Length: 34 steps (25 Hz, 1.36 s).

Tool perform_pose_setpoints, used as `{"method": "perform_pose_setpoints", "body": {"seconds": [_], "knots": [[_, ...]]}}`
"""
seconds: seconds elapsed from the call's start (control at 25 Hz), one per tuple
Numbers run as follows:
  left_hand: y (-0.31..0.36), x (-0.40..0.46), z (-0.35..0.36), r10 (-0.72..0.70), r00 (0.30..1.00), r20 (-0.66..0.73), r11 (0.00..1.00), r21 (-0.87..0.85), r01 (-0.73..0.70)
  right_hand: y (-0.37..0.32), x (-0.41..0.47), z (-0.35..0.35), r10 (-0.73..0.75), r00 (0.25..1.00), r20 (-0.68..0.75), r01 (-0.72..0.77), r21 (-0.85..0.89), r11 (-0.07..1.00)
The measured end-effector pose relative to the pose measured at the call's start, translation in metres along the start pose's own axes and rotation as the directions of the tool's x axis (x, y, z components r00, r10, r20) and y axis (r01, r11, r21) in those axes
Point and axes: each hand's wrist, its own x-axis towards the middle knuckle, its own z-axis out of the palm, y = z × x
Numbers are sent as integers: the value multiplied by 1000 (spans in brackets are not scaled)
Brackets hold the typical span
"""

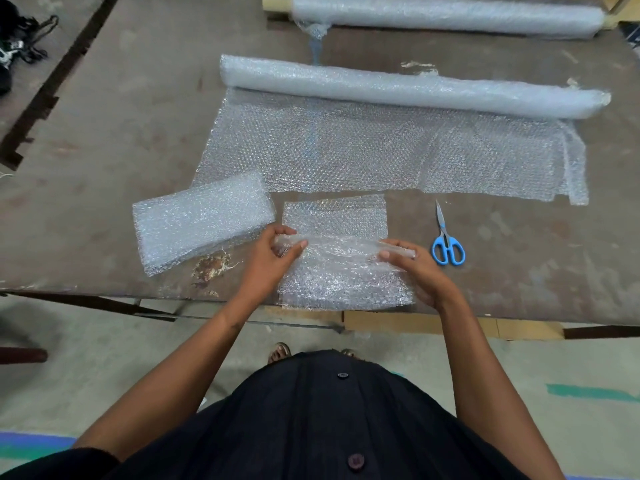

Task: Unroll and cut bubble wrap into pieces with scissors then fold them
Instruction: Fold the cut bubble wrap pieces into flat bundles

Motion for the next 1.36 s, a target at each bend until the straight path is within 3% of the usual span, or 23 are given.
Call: {"method": "perform_pose_setpoints", "body": {"seconds": [0.08,0.16,0.32,0.56,0.64,0.72,0.76,0.84,0.88,1.04,1.2,1.36], "knots": [[-3,-5,1,-64,997,-46,997,-47,62,-6,-2,2,42,999,16,-42,8,999],[-8,-7,-1,-88,996,8,996,24,88,-9,-3,5,87,996,-8,-86,24,996],[-12,-10,-9,-102,990,99,994,55,97,-12,-9,16,195,977,84,-212,438,874],[9,-24,-16,-87,969,232,963,270,21,-21,-8,19,74,990,123,-137,645,752],[15,-31,-19,-59,969,239,974,225,4,-29,0,23,88,984,153,-162,583,796],[22,-37,-21,-78,975,208,997,-4,81,-36,9,29,113,981,155,-167,399,901],[18,-35,-24,-112,983,148,965,-221,143,-39,14,33,124,984,126,-154,267,951],[21,-23,-36,-276,956,98,756,-592,279,-43,29,42,111,993,34,-111,5,994],[14,-16,-44,-319,943,94,686,-664,298,-43,37,46,95,995,10,-94,-75,993],[-12,-1,-82,-300,954,-21,868,-420,264,-48,68,78,37,999,-39,-42,-152,988],[-35,1,-119,-249,941,-228,913,-379,150,-61,105,125,0,1000,-19,-2,-87,996],[-55,2,-161,-216,878,-428,958,-266,107,-71,156,190,-110,989,-95,93,-171,981]]}}
